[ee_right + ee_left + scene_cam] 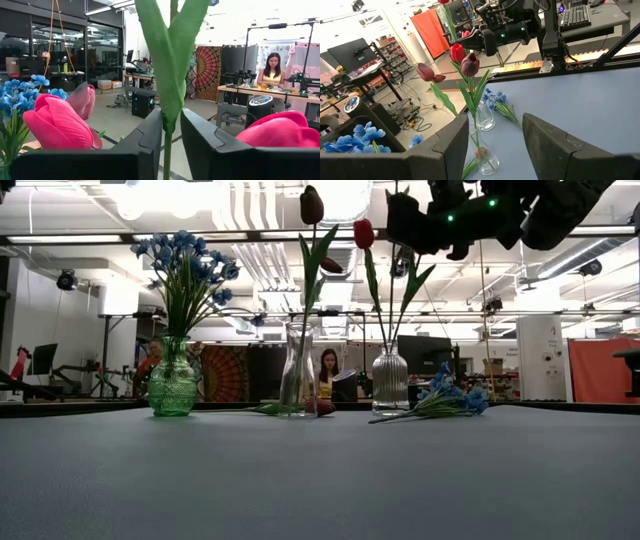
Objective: Sort flowers into vase by color
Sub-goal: Put the red tulip into the top transparent vase
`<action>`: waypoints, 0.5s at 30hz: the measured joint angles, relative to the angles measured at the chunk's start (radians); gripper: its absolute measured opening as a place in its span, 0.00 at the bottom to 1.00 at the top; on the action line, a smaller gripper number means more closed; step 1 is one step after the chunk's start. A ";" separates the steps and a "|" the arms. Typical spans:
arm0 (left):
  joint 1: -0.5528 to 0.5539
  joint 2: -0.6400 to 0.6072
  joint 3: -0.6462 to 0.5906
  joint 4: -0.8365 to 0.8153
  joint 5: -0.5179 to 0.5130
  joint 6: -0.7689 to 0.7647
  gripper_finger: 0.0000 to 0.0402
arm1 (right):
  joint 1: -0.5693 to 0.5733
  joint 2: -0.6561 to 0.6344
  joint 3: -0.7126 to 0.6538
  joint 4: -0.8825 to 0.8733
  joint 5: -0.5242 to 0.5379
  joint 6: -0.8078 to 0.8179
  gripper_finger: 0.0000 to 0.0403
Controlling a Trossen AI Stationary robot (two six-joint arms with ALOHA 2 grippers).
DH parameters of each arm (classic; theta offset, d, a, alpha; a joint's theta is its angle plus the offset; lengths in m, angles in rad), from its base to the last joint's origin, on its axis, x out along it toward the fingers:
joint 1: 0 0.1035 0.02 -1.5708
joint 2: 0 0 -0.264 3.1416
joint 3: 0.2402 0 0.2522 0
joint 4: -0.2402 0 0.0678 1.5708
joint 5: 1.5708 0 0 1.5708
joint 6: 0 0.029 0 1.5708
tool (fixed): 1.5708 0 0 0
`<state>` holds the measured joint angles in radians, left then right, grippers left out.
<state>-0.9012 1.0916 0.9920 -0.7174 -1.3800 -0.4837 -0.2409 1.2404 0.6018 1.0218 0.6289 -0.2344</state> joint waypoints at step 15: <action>0.000 0.000 0.000 0.000 0.001 -0.027 0.42 | 0.024 -0.016 0.000 -0.025 0.027 -0.006 0.36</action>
<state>-0.9009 1.0916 0.9920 -0.7173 -1.3788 -0.5103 -0.2165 1.2246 0.6018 0.9963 0.6556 -0.2400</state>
